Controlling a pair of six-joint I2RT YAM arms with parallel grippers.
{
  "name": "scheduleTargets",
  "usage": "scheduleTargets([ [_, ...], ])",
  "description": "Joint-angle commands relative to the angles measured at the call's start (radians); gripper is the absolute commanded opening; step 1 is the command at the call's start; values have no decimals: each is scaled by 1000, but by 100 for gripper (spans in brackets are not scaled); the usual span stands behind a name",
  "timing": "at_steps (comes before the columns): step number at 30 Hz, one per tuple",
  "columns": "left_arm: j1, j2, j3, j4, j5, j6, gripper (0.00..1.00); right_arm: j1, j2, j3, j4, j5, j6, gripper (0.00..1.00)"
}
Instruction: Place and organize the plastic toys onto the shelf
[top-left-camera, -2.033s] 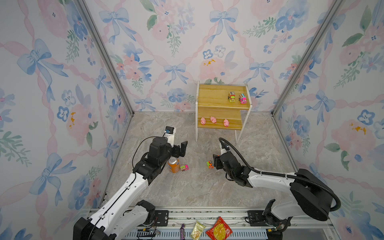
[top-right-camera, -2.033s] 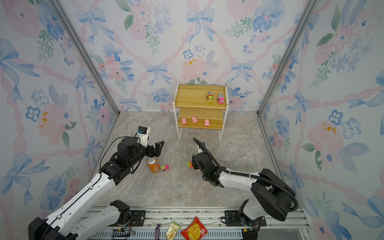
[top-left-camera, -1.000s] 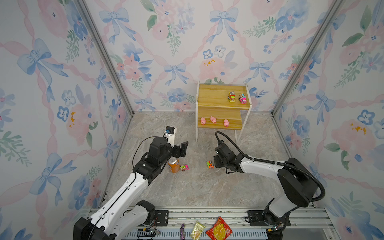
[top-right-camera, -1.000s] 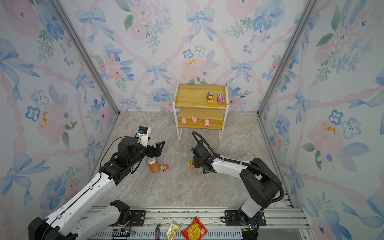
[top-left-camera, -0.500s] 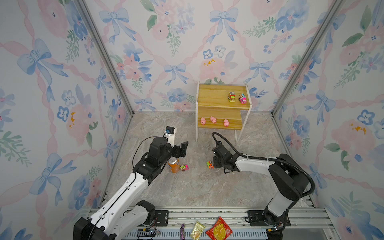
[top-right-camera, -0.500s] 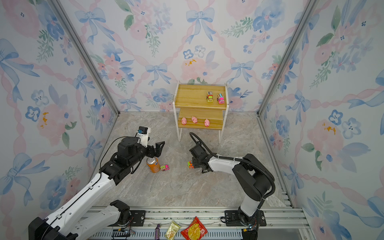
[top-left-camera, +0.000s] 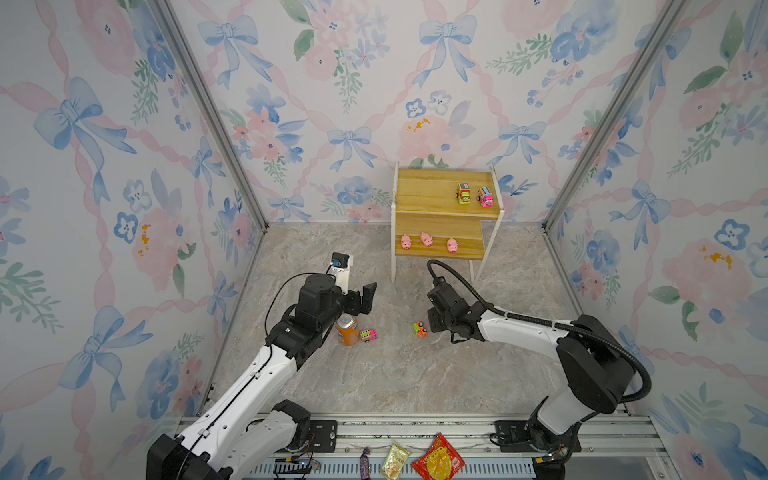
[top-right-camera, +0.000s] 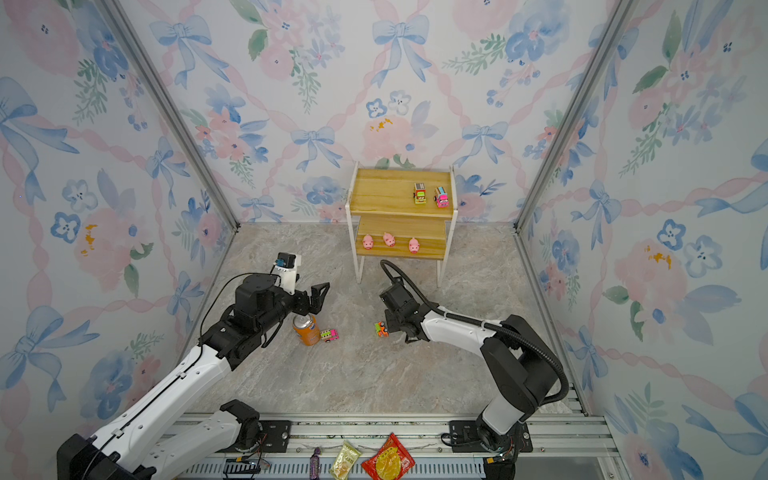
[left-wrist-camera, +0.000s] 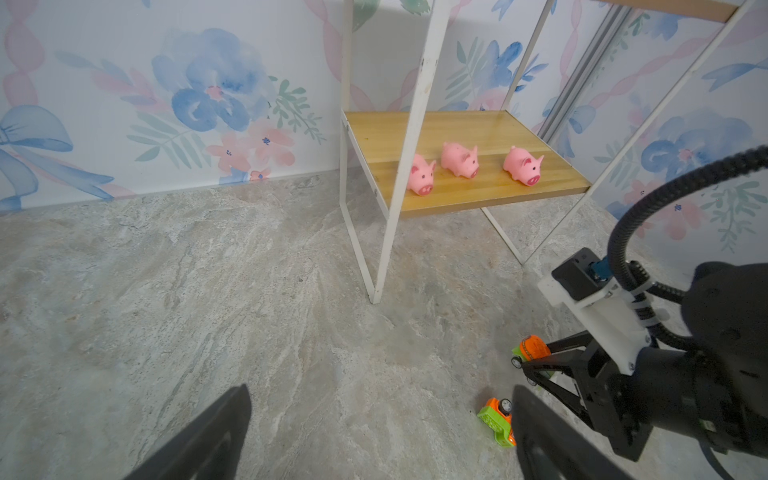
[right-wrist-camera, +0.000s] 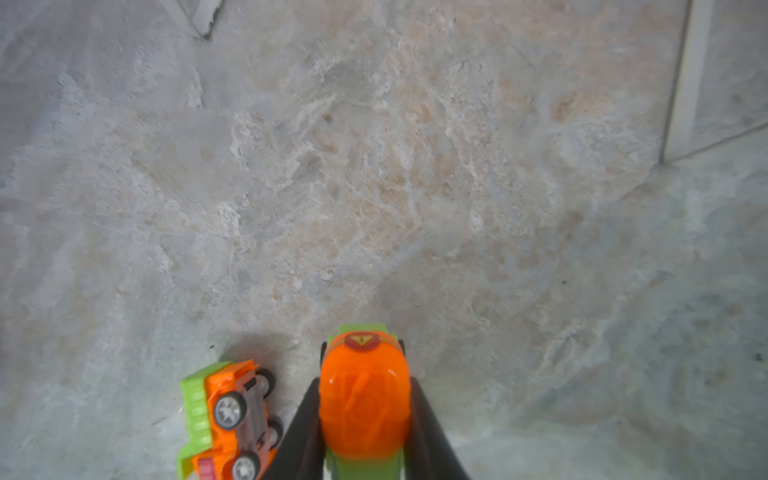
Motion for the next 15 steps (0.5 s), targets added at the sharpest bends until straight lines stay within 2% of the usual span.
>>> scheduleTargets([
  [1,7,3,18,-5,14,-9,98,25,-96,90,-123,24,-38,26],
  [9,7,2,18,-3,19,-11,98,50,-273,300,-305,83,-118,26],
  [15,7,2,20,-2,35,-15,98,28,-263,536,-372,126,-221,28],
])
